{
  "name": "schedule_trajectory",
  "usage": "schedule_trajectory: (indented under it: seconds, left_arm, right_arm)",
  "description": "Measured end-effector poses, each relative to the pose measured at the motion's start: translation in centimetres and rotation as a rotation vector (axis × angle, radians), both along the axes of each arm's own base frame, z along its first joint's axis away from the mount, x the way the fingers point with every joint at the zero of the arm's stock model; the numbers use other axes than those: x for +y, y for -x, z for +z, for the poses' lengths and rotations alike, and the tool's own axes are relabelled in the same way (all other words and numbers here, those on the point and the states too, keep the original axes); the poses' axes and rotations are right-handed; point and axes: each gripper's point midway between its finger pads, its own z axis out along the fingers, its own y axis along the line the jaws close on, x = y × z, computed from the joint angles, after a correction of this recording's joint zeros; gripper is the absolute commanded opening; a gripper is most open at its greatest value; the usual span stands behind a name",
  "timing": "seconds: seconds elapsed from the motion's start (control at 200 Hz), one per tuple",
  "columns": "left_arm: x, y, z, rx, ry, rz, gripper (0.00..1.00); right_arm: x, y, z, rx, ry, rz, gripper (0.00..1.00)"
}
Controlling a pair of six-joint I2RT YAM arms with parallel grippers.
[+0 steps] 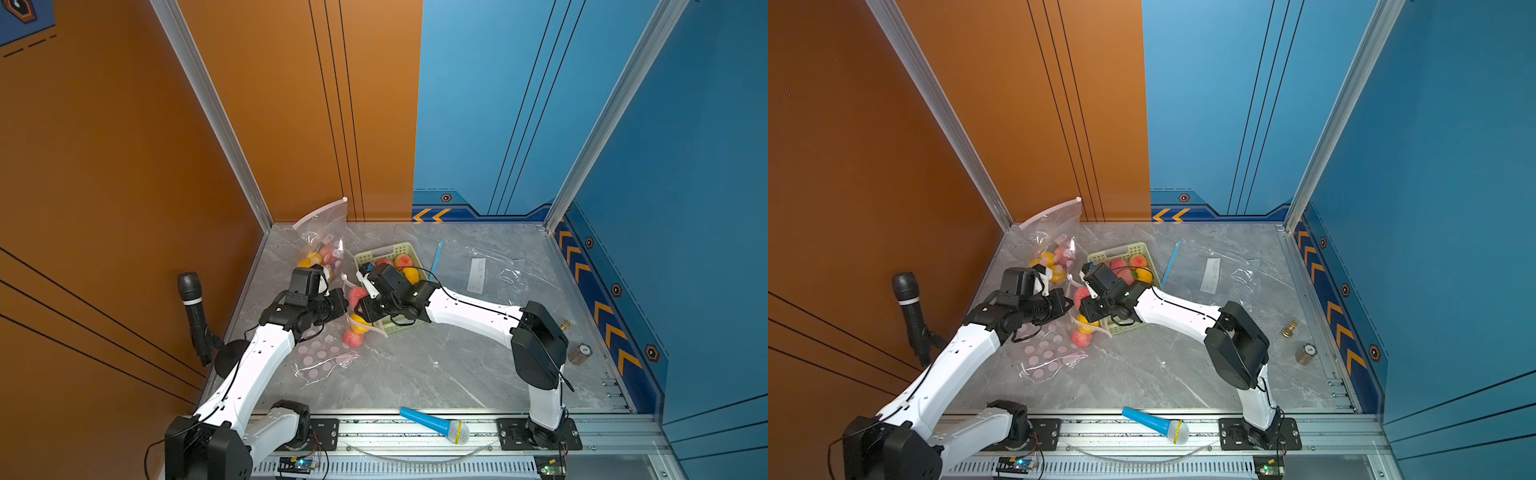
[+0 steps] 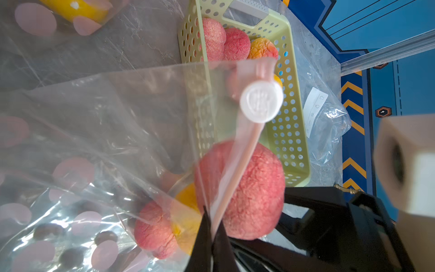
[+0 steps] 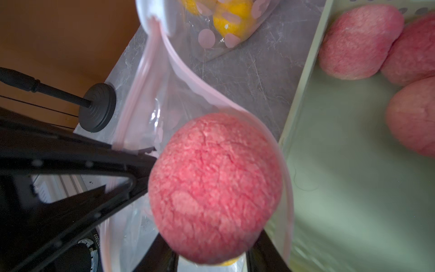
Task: Place the peach in a zip-top bag and seal the zipper
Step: Place the peach in the zipper food storage bag, then adjust the zipper food storage bag at the center of the board.
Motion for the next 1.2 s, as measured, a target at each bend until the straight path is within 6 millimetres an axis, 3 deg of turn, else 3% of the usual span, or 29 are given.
schedule_trajectory:
  seconds: [0.27,0.426,0.536,0.821,0.921,1.041,1.201]
  left_arm:
    - [-0.4,0.1,0.4,-0.007,0.009,-0.007,0.0]
    - [-0.5,0.1,0.8,-0.019,0.014,-0.006,0.0]
    - [-0.5,0.0,0.9,-0.019,0.014,-0.006,0.0]
    - [-0.6,-0.4,0.4,-0.008,0.017,0.003,0.0]
    - [-0.6,-0.6,0.2,-0.004,0.016,0.003,0.0]
    - [-0.6,-0.6,0.2,-0.006,0.016,0.003,0.0]
    - [-0.6,-0.7,0.2,-0.007,0.017,0.003,0.0]
  right_arm:
    - [0.7,0.4,-1.3,-0.024,0.11,0.032,0.45]
    - [0.2,1.0,-1.9,-0.034,0.159,0.052,0.64]
    - [-0.1,1.0,-2.0,-0.037,0.176,0.052,0.67]
    - [-1.6,1.2,1.1,-0.067,0.14,0.024,0.69]
    - [-2.4,1.4,2.9,-0.076,0.098,0.002,0.68]
    - [-3.7,1.3,4.4,-0.064,0.045,-0.055,0.53]
    - [-5.3,1.4,3.6,0.002,0.007,-0.146,0.43]
